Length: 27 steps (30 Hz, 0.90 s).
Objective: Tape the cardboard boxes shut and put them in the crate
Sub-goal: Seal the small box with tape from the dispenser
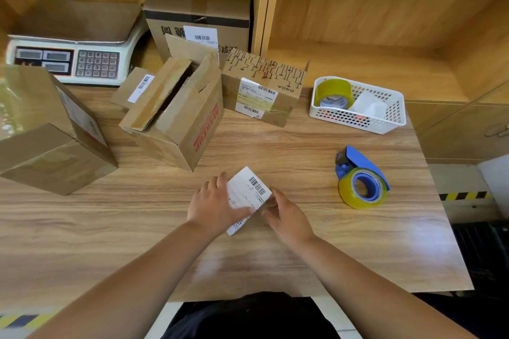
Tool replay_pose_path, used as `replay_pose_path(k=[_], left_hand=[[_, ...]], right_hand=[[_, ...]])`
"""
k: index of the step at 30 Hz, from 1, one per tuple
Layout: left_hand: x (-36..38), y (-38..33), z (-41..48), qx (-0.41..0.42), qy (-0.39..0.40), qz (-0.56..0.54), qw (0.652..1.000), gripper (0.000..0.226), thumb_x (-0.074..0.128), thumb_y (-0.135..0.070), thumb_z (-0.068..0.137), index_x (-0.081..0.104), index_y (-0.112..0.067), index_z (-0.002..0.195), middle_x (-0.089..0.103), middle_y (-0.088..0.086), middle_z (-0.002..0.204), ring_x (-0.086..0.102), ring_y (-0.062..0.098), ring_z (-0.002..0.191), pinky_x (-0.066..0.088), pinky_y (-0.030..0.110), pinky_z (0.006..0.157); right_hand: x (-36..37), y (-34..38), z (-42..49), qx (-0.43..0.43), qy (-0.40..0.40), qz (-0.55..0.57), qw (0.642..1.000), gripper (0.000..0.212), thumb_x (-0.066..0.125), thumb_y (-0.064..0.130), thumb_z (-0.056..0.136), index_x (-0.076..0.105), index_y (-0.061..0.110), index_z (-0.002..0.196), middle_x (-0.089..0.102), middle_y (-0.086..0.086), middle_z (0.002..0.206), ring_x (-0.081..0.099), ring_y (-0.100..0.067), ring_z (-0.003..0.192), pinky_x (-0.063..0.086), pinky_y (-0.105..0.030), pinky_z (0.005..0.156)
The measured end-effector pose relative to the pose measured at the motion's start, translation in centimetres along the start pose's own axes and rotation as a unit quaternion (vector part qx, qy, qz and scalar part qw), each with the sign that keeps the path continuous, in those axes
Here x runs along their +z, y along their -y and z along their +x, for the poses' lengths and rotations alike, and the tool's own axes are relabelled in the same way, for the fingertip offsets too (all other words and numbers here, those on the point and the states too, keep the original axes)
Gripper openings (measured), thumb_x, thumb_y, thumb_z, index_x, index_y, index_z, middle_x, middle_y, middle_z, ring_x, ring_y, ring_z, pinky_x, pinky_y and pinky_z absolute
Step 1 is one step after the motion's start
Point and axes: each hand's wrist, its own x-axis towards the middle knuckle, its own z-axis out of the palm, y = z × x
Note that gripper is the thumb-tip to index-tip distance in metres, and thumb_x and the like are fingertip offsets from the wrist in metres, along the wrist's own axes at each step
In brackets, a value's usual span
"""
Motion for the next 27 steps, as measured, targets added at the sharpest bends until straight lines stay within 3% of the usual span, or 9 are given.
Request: replay_pose_path(k=[4,11,14,17,22,24,27], left_hand=[[0.7,0.0,-0.9,0.020,-0.012,0.004,1.000,0.121,0.065,-0.076,0.058,0.005,-0.017,0.146,0.026,0.001,0.137,0.034,0.020,0.128,0.033,0.033,0.105],[0.9,-0.3,-2.0,0.024,0.015,-0.006,1.000,0.117,0.065,-0.066,0.059,0.001,-0.019,0.146,0.029,0.000,0.130,0.033,0.019,0.124,0.037,0.032,0.100],[1.0,-0.4,-2.3,0.006,0.021,-0.054,0.998,0.115,0.067,-0.063,0.060,0.003,-0.020,0.146,0.029,-0.001,0.128,0.035,0.019,0.122,0.040,0.034,0.098],[0.8,-0.6,-2.3,-0.030,0.025,-0.154,0.987,0.116,0.072,-0.062,0.058,0.008,-0.021,0.145,0.028,-0.002,0.127,0.037,0.018,0.121,0.042,0.034,0.095],[1.1,-0.5,-2.2,-0.097,0.043,-0.331,0.938,0.108,0.075,-0.057,0.055,0.016,-0.022,0.138,0.025,-0.008,0.123,0.038,0.014,0.115,0.046,0.036,0.095],[1.1,-0.3,-2.2,-0.106,0.048,-0.365,0.923,0.110,0.067,-0.062,0.048,0.020,-0.020,0.138,0.026,-0.008,0.124,0.038,0.014,0.115,0.044,0.034,0.095],[1.2,0.7,-2.2,-0.120,0.039,-0.373,0.919,0.096,0.058,-0.060,0.057,0.031,-0.019,0.139,0.039,-0.003,0.129,0.040,0.015,0.115,0.038,0.032,0.096]], right_hand=[[0.2,0.1,-0.2,-0.009,-0.013,0.007,1.000,0.050,0.057,0.028,0.091,0.041,0.024,0.138,0.062,0.009,0.120,0.059,-0.012,0.108,0.047,-0.031,0.089],[0.5,-0.2,-0.2,-0.032,-0.037,-0.015,0.999,0.053,0.059,0.028,0.090,0.040,0.020,0.138,0.064,0.006,0.117,0.060,-0.016,0.108,0.047,-0.034,0.091],[0.5,-0.2,-0.6,-0.061,-0.067,-0.098,0.991,0.066,0.058,0.031,0.090,0.027,0.016,0.147,0.060,0.003,0.125,0.052,-0.020,0.120,0.029,-0.031,0.108],[0.2,0.2,-1.5,-0.098,-0.084,-0.183,0.975,0.075,0.056,0.035,0.092,0.016,0.012,0.150,0.057,-0.001,0.128,0.046,-0.018,0.125,0.008,-0.030,0.115],[0.4,0.0,-2.3,-0.154,-0.110,-0.220,0.957,0.070,0.065,0.036,0.086,0.036,0.010,0.143,0.059,-0.006,0.128,0.051,-0.022,0.124,0.011,-0.038,0.115],[0.7,-0.3,-2.3,-0.167,-0.117,-0.204,0.957,0.065,0.070,0.032,0.081,0.045,0.012,0.138,0.058,-0.005,0.131,0.052,-0.022,0.124,0.013,-0.039,0.113],[0.6,0.1,-2.4,-0.176,-0.108,-0.186,0.960,0.062,0.068,0.032,0.082,0.047,0.018,0.138,0.049,-0.001,0.140,0.046,-0.017,0.130,0.012,-0.038,0.114]])
